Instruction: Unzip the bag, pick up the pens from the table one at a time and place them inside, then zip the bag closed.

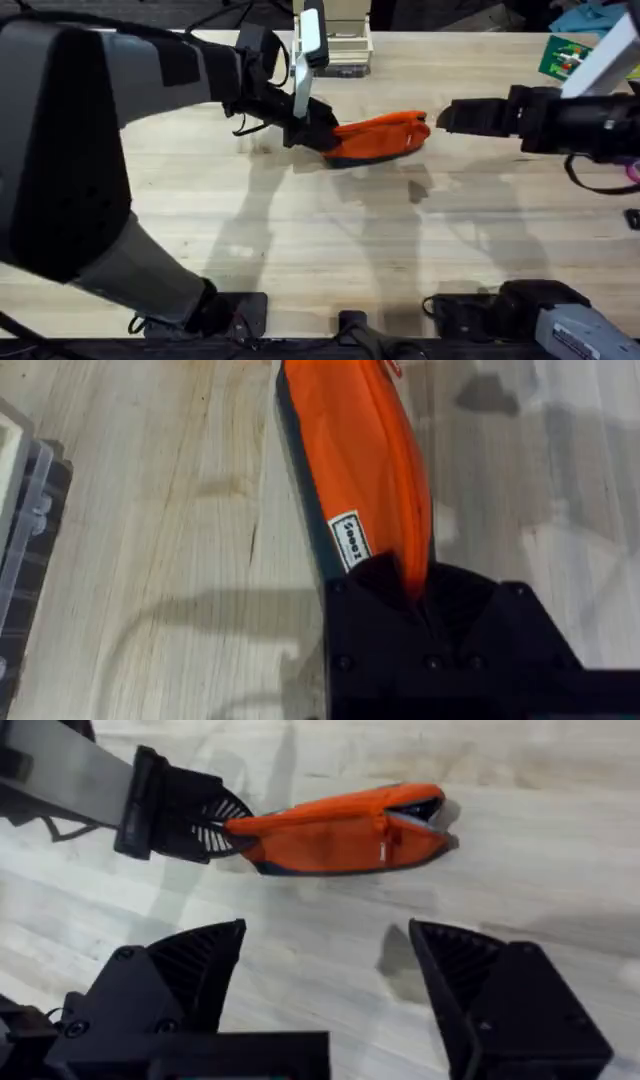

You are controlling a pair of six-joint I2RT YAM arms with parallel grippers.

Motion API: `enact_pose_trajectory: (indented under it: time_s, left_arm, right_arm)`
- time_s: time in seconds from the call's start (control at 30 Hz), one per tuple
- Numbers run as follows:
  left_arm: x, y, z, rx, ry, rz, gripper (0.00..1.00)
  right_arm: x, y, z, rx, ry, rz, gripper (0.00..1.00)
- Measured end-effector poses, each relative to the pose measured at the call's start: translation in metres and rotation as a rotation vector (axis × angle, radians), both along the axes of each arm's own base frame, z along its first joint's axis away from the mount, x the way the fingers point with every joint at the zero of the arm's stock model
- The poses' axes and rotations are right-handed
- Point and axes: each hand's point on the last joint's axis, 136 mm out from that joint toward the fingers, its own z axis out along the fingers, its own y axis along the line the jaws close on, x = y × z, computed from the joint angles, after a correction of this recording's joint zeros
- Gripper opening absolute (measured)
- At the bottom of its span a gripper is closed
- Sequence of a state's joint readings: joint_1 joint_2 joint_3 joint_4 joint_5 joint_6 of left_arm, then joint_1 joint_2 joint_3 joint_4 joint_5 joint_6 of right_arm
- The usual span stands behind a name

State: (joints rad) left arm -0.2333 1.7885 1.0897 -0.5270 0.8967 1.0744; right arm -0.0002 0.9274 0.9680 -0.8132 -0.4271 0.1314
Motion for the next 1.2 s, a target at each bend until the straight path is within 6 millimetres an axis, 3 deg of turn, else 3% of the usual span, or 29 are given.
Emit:
enact_pose_trajectory:
  time_s: [0.7,1.2]
  left_arm:
    - [0.000,0.000,0.000,0.000,-0.001,0.000,0.043]
    - [0.000,0.000,0.000,0.000,-0.001,0.000,0.044]
  right_arm:
    - [0.001,0.001,-0.021,0.004,0.107,0.003,0.997]
    - [0.032,0.001,-0.060,0.014,0.221,-0.008,0.997]
